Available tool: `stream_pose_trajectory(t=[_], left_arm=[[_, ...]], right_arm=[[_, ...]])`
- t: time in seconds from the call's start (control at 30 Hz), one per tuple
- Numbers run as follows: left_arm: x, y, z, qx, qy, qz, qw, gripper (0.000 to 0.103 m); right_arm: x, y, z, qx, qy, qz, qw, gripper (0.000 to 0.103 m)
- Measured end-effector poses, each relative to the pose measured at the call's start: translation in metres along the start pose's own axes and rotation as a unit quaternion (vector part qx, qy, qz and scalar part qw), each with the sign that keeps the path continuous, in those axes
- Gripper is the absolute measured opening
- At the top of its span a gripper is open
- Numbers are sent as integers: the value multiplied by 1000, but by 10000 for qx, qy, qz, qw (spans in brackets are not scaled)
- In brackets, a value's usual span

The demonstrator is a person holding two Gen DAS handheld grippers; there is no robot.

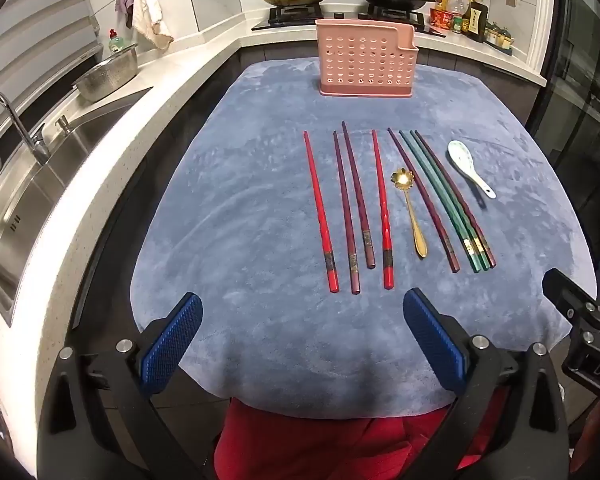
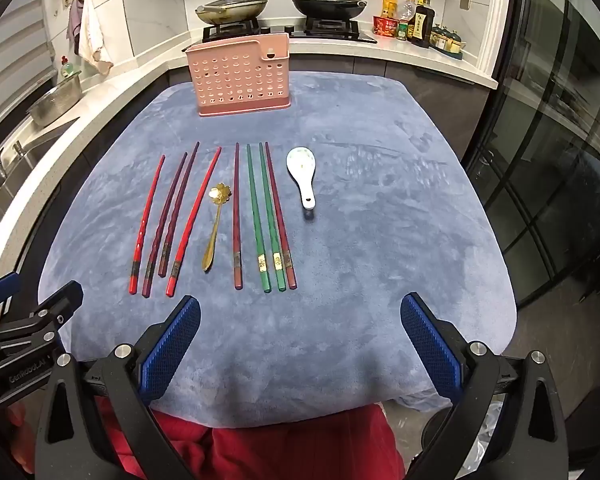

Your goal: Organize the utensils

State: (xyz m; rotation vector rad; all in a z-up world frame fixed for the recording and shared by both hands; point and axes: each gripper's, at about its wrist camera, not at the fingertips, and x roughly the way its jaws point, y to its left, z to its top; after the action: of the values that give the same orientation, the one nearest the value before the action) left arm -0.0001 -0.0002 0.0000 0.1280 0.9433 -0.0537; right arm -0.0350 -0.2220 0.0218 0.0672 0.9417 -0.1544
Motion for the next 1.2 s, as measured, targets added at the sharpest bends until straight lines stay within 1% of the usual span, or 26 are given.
stream_pose_trajectory(t=[1.2], left_arm=[[-4, 1, 3, -63, -81, -13, 9999, 96]], right_arm=[[-5, 1, 0, -77, -72, -62, 9999, 96]])
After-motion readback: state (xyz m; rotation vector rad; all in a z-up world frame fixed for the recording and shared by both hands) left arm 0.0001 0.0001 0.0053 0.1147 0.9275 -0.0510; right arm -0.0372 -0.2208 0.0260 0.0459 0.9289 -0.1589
